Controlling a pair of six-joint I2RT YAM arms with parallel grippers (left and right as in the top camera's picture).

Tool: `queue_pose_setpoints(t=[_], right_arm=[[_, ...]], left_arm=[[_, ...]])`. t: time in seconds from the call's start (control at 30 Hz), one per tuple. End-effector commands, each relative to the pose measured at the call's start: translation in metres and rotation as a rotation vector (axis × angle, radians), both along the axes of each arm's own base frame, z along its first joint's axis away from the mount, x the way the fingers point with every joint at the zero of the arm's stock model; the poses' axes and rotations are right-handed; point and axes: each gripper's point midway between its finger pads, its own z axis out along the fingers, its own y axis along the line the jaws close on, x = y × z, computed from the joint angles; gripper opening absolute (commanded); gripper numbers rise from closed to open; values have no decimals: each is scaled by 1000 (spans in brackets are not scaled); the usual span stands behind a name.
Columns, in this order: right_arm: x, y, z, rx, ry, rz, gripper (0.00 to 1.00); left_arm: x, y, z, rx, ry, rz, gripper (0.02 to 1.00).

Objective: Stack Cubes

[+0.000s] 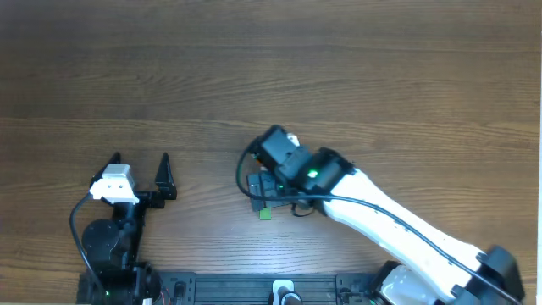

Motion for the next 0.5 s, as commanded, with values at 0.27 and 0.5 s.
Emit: queue_pose_setpoints(t=[0.27,0.5], right_arm=[[-9,18,-50,-127,75,-136,993],[-18,22,-66,-162,103,-151,993]], left_arm=[[0,-3,-1,14,-5,-18,998],[0,-3,-1,14,-5,-18,998]])
